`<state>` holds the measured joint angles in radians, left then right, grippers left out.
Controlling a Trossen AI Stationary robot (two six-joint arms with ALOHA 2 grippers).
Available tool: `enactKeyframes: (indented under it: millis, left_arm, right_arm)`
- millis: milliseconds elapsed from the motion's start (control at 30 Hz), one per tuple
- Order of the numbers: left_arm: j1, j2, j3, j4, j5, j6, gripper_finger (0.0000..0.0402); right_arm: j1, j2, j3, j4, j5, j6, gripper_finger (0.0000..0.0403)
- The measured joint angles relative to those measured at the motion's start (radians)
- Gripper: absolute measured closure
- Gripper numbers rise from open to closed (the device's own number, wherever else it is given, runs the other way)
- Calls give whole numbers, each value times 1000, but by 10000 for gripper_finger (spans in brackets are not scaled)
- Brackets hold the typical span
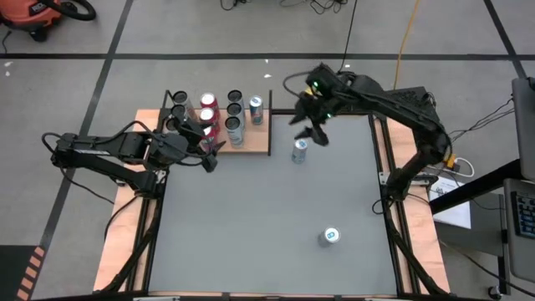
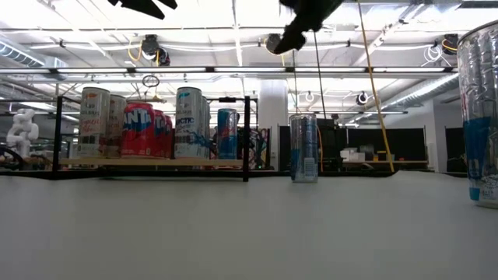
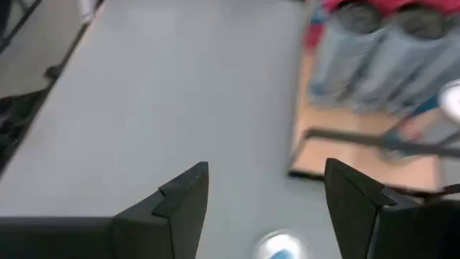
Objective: Place canned beverage on shelf
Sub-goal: Put the bottom blue soda can on the shelf aligned with the other blue soda can
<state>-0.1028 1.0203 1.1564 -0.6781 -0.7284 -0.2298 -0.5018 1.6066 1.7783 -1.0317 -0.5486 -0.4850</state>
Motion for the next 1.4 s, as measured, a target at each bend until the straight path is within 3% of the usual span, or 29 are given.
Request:
enactKeyframes:
  millis: [67, 200, 400, 533, 667, 767, 1067, 1300, 1400]
  left_arm:
    - [-11, 6, 0, 3, 2, 0, 73]
    - [-35, 25, 0, 22, 15, -14, 73]
    - [-74, 76, 0, 68, 19, -34, 73]
    - [-90, 118, 0, 112, 20, -22, 73]
    - [-90, 162, 0, 124, 29, -25, 73]
    - [-90, 201, 0, 126, 34, -27, 73]
    - [-90, 276, 0, 150, 40, -26, 73]
    - [-90, 296, 0, 223, 35, -25, 73]
    - [-87, 299, 0, 281, 10, -16, 73]
  right_arm:
    - [26, -44, -40, -28, 6, 1, 193]
    - [71, -130, -132, -48, 129, 33, 193]
    - [85, -250, -359, 16, 129, 96, 187]
    - [85, -328, -554, 183, 159, 174, 177]
    - [85, -390, -699, 392, 335, 279, 160]
    - [84, -406, -775, 485, 366, 291, 139]
    - [85, -409, -837, 661, 364, 298, 84]
    - [180, -455, -837, 546, 359, 315, 86]
    - [251, -503, -837, 476, 309, 348, 88]
